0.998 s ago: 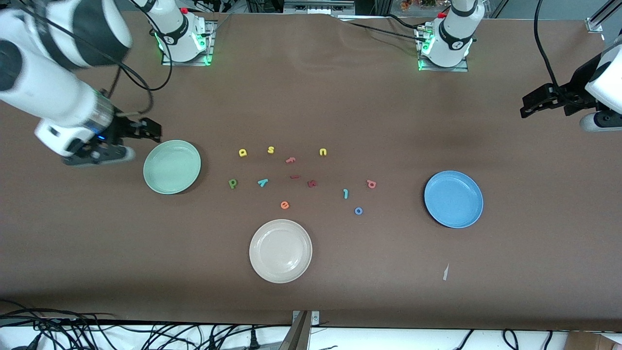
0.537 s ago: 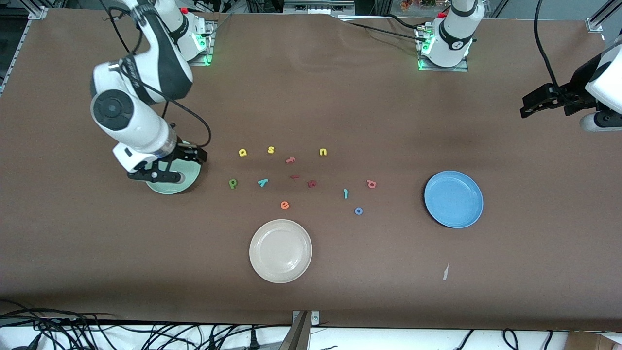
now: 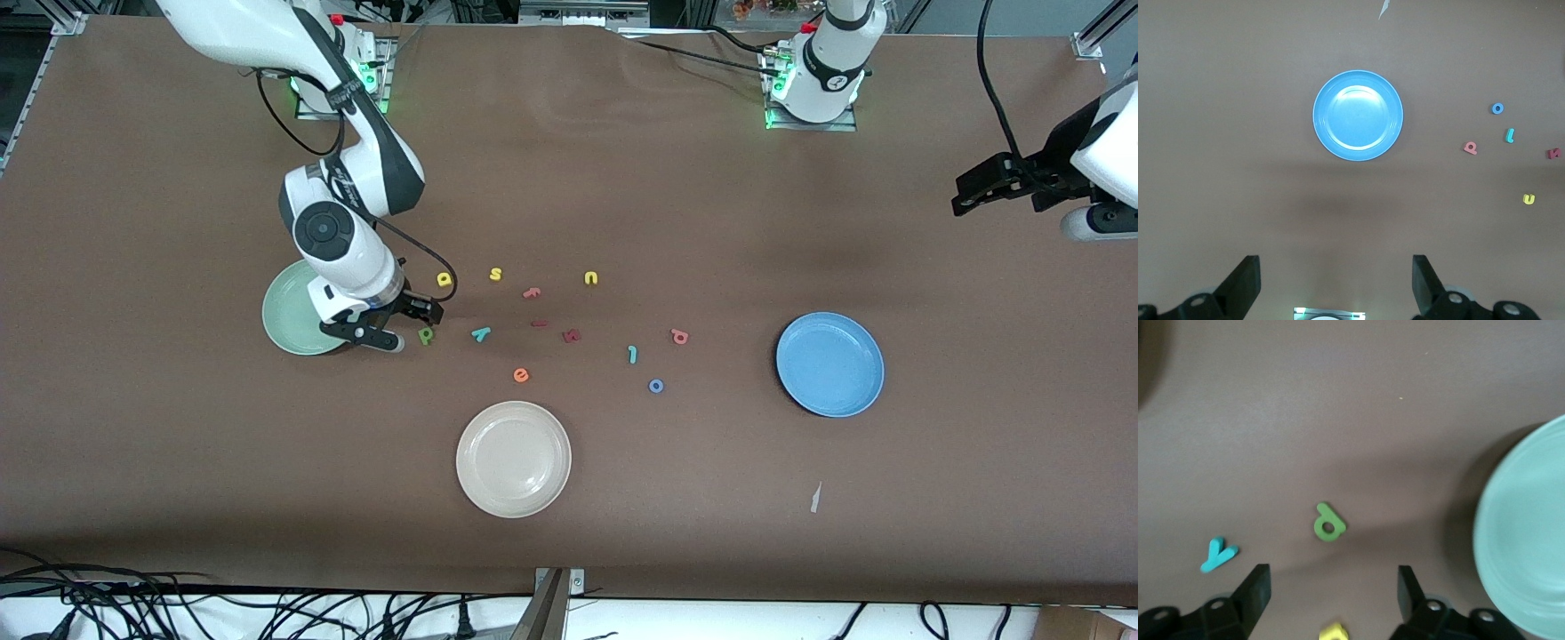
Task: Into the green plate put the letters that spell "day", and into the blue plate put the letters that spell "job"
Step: 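Reach the right gripper down to the green d beside the green plate, then lift the green d and place it on the green plate with the right gripper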
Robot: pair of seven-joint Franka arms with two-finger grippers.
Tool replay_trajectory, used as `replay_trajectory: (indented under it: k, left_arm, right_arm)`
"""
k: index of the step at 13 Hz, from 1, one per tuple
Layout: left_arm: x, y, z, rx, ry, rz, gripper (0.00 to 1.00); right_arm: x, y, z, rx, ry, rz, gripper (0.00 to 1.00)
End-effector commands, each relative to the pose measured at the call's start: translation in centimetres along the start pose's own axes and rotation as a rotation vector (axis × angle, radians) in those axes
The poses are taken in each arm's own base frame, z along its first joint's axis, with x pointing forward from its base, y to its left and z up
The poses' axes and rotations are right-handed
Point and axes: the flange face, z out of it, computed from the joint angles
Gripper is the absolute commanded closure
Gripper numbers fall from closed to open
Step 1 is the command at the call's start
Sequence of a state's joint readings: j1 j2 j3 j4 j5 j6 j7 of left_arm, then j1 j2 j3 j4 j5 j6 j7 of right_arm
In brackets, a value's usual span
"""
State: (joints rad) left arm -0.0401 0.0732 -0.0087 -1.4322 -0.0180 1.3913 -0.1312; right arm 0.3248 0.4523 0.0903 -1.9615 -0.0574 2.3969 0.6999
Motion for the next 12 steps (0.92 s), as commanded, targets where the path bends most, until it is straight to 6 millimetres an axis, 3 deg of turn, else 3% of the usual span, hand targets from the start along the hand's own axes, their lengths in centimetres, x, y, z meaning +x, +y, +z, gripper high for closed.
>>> replay_trajectory:
  k: [1,6,8,12]
  left_arm:
    - [0.1,0.0,-0.6,0.024,0.007,0.007,0.00]
    - [0.1,0.1,-0.6,0.024,0.007,0.009,0.00]
    - [0.1,0.0,-0.6,0.024,0.007,0.007,0.00]
    - [0.1,0.2,-0.6,0.024,0.007,0.001,0.00]
  right_arm:
    - [-0.1,0.0,1.7,-0.032,0.026,-0.051,0.16]
    - [-0.2,-0.6,3.7,-0.025,0.056,-0.102,0.20]
    - [-0.7,-1.3,5.4,-0.016,0.057,-0.118,0.23]
    - [-0.7,-1.3,5.7,-0.012,0.060,-0.126,0.33]
